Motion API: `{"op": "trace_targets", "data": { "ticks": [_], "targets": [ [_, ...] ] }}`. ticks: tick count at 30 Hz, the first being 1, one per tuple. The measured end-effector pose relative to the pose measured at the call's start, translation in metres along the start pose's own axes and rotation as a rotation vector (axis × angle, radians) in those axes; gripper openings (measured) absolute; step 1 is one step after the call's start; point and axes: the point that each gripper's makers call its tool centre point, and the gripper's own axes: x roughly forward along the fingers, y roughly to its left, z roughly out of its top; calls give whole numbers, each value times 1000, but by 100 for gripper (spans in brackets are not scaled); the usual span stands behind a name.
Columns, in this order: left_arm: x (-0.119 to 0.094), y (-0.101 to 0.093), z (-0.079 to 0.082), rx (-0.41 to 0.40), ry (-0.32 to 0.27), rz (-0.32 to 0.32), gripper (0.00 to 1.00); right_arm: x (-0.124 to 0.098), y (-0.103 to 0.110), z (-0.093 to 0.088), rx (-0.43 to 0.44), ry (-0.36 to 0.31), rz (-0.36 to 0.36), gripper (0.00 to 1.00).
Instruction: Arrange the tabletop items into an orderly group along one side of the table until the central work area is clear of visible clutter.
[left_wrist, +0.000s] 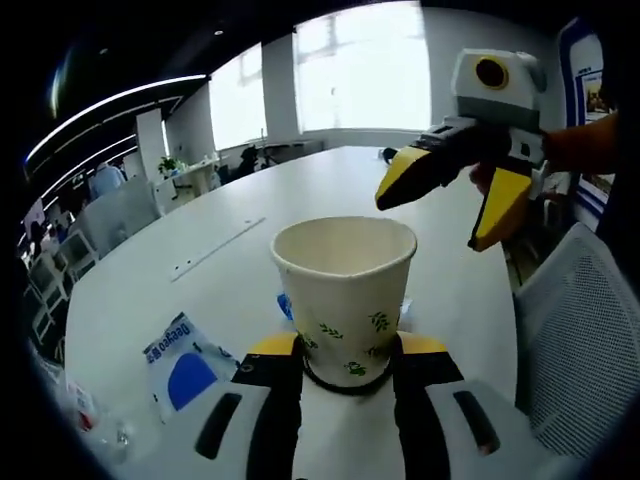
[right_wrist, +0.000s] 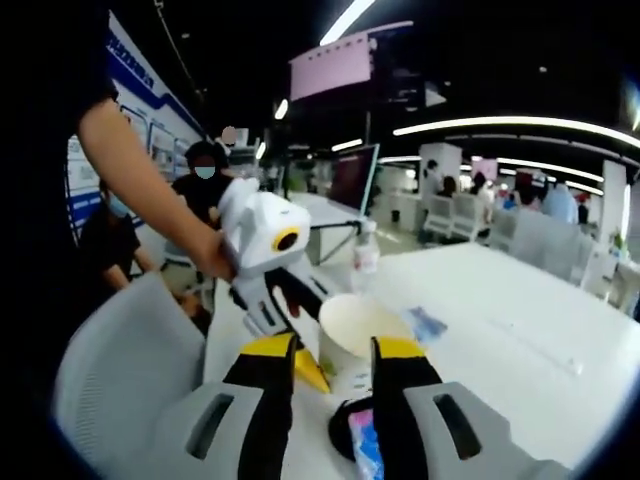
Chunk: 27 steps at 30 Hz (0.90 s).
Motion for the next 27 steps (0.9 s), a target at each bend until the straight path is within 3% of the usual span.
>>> {"op": "trace_targets", "data": {
  "ticks": [6, 12, 20, 27],
  "targets": [
    [-7, 11, -1, -40, -25, 43, 34, -4, -11, -3, 45, -6, -42, 46],
    [-14, 25, -2, -77, -52, 93, 34, -8, -16, -9, 63, -2, -70, 54],
    [-23, 32, -2, -62, -65, 120, 34, -10, -15, -14, 62, 15, -73, 59],
    [-33, 46, -3, -67, -82, 160, 34, -10, -17, -16, 69, 20, -84, 69]
  ]
}}
